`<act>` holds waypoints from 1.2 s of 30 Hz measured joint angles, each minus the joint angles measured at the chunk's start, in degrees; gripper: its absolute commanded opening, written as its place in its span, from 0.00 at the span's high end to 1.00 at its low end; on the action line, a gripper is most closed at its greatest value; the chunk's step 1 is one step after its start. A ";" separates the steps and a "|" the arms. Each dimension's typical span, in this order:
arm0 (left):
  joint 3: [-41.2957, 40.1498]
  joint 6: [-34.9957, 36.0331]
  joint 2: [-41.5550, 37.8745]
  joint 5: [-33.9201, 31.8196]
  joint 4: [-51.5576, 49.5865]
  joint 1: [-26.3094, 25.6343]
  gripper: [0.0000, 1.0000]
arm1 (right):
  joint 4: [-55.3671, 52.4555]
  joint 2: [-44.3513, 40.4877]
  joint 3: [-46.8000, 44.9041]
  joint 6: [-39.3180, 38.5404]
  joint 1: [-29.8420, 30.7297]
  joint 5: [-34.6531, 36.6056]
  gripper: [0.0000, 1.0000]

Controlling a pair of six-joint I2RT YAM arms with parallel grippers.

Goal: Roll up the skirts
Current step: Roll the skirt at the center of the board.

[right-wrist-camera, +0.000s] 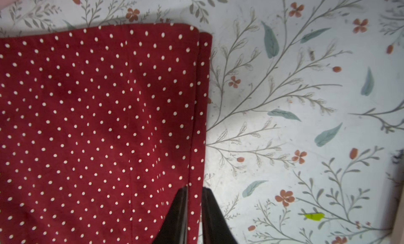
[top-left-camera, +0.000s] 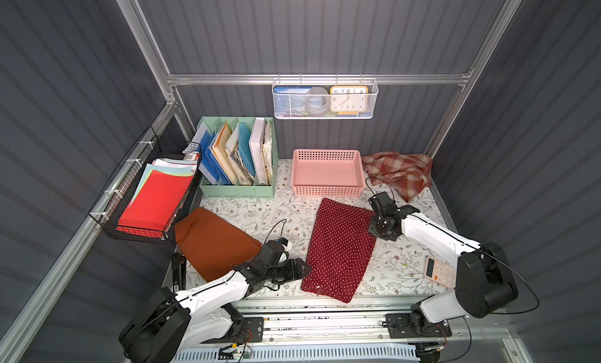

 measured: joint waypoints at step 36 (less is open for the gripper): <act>11.82 -0.02 13.11 16.85 1.40 1.57 1.00 | -4.68 -20.83 -10.32 -3.02 54.36 13.03 0.18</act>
